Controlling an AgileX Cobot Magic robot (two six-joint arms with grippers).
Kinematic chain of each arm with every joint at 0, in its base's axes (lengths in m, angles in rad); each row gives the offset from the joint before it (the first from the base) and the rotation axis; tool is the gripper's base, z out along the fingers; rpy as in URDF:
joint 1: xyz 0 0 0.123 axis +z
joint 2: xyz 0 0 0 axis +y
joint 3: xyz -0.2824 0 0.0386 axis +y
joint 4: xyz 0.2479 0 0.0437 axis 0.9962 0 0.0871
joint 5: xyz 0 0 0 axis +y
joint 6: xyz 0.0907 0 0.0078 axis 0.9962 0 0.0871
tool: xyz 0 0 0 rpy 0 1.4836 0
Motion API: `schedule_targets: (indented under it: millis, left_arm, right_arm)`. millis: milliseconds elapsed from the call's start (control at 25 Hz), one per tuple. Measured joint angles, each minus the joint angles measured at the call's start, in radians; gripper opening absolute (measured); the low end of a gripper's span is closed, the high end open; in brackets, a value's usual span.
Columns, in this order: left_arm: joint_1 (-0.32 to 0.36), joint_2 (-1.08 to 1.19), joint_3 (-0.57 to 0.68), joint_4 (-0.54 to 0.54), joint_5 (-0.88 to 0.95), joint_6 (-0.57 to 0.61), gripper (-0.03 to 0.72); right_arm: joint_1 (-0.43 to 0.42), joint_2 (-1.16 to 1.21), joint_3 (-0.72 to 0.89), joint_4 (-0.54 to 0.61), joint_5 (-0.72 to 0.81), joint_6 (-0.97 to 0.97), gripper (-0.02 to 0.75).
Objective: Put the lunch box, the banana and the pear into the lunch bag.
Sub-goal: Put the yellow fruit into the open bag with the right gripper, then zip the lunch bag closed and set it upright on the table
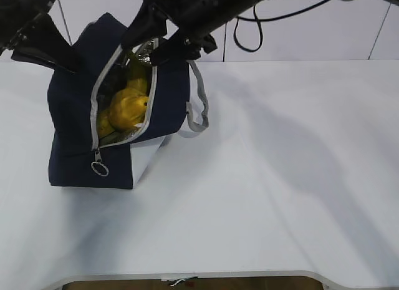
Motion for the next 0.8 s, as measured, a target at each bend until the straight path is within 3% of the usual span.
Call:
schedule_targets:
  millis: [120,400,800]
  left_arm:
    - [0.0,0.0,0.0,0.0,0.0,0.0,0.014]
    - [0.0,0.0,0.0,0.0,-0.003,0.0,0.013]
    - [0.0,0.0,0.0,0.0,-0.024,-0.002,0.013]
  right_arm:
    - [-0.012,-0.016,-0.078,-0.081,0.055,0.009,0.533]
    - [-0.014,-0.042,-0.096,-0.387,0.097,0.124,0.535]
    - [-0.014,0.041,-0.096,-0.362,0.058,0.144,0.535]
